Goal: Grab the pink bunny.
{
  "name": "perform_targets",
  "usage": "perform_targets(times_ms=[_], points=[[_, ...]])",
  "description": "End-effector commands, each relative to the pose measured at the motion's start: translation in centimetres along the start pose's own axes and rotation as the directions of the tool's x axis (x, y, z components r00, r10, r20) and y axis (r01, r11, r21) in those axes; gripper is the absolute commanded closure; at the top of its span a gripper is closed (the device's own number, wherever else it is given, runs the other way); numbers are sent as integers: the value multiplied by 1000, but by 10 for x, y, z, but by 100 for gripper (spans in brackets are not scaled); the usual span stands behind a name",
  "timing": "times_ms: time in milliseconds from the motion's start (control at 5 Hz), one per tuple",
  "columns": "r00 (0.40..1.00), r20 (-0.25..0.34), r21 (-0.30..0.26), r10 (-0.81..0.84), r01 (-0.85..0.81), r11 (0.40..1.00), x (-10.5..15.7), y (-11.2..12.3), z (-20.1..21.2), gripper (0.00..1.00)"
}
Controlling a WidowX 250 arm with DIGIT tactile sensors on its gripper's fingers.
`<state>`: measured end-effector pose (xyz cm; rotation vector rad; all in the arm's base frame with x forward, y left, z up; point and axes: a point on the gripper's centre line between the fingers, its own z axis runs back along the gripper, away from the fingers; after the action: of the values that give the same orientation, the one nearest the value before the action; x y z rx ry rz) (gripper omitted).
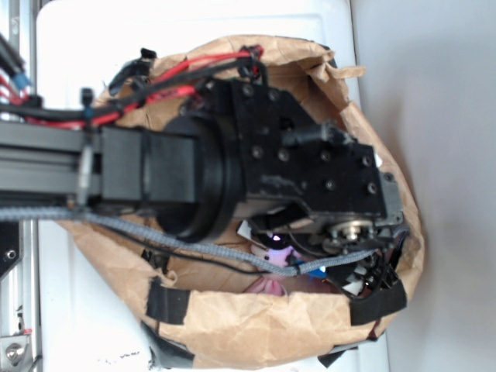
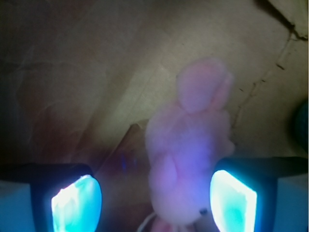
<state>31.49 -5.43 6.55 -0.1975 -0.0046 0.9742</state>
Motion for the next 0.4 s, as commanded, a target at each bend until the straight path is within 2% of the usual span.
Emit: perform_targets(times_ms=[0,200], points=[[995,89,1,-52,52,999,6,1,0,0],[990,113,44,-80,76,996,3,14,-7,0]])
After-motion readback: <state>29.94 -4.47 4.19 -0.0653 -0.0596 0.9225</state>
